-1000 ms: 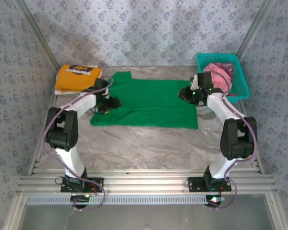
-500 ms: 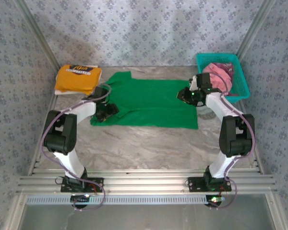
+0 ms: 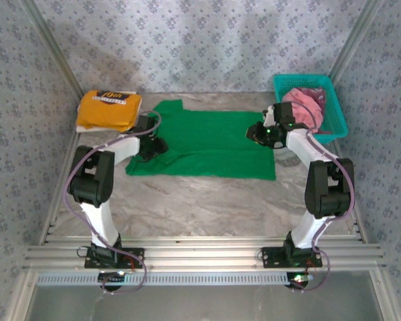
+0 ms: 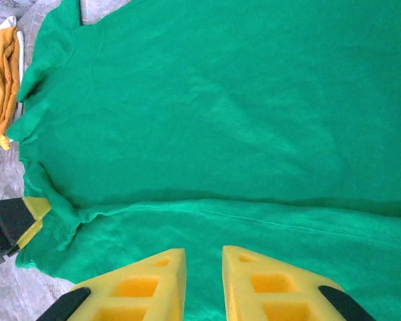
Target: Fold and stack the t-shirts
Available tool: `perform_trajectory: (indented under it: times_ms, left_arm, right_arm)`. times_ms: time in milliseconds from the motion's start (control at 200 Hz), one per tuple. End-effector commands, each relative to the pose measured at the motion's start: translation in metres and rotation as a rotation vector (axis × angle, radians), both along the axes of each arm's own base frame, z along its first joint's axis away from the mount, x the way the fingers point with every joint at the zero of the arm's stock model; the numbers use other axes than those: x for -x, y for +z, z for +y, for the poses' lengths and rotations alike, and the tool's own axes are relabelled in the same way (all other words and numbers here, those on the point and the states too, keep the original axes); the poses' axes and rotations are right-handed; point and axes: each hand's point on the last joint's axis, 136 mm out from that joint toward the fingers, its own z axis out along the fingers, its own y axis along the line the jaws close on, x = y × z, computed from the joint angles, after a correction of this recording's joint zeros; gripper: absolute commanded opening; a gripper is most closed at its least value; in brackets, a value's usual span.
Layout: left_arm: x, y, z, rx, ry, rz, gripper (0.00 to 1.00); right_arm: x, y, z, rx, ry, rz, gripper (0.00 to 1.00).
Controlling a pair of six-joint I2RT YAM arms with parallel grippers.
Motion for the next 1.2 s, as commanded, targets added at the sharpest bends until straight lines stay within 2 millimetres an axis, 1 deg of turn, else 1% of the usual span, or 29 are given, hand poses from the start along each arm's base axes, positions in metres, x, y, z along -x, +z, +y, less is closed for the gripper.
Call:
perform_trajectory:
  times_ms: [0,45,75,95,165,230,320,500,680,884,964,1004,1064,1124,1194]
  left_arm:
    - [-0.008,0.003,-0.002,-0.008,-0.009,-0.022,0.43]
    - [-0.008,0.002,-0.001,-0.012,-0.012,-0.025,0.36]
    - [-0.008,0.001,-0.001,-0.015,-0.013,-0.025,0.29]
    - [-0.008,0.001,-0.001,-0.017,-0.014,-0.025,0.25]
    - [-0.008,0.003,-0.001,-0.019,-0.02,-0.028,0.18]
    - [-0.009,0.004,-0.002,-0.019,-0.023,-0.029,0.08]
    - [-0.009,0.006,-0.001,-0.03,-0.028,-0.029,0.0]
    - [-0.008,0.007,0.0,-0.041,-0.032,-0.036,0.0]
    - [-0.014,0.025,-0.003,-0.067,-0.049,-0.06,0.0]
    - [-0.034,0.039,-0.011,-0.075,-0.078,-0.079,0.0]
    - [-0.035,0.04,-0.015,-0.069,-0.089,-0.062,0.0]
    - [-0.035,0.041,-0.016,-0.074,-0.084,-0.081,0.0]
    - [-0.048,0.052,-0.025,-0.044,-0.094,-0.134,0.0]
    - [-0.064,0.061,-0.033,-0.047,-0.127,-0.127,0.0]
    - [-0.079,0.061,-0.041,-0.073,-0.166,-0.107,0.0]
  right_arm:
    - [0.001,0.009,0.0,-0.025,-0.004,-0.012,0.24]
    - [0.002,0.01,0.001,-0.026,-0.001,-0.013,0.24]
    - [0.002,0.009,0.0,-0.025,-0.002,-0.014,0.24]
    - [0.002,0.009,0.0,-0.024,-0.003,-0.014,0.24]
    - [0.002,0.008,-0.001,-0.024,-0.005,-0.013,0.24]
    - [0.002,0.007,0.0,-0.027,-0.004,-0.008,0.24]
    - [0.003,0.009,0.0,-0.029,-0.005,-0.012,0.24]
    - [0.003,0.009,-0.001,-0.03,-0.006,-0.014,0.24]
    - [0.002,0.01,-0.002,-0.037,-0.006,-0.014,0.24]
    - [0.001,0.007,-0.001,-0.044,-0.009,-0.009,0.24]
    - [0.001,0.008,-0.001,-0.047,-0.009,-0.011,0.24]
    - [0.002,0.008,-0.001,-0.044,-0.01,-0.01,0.23]
    - [0.002,0.009,-0.002,-0.045,-0.011,-0.014,0.23]
    - [0.001,0.008,0.0,-0.053,-0.004,-0.011,0.23]
    - [0.0,0.006,0.002,-0.061,0.001,0.0,0.23]
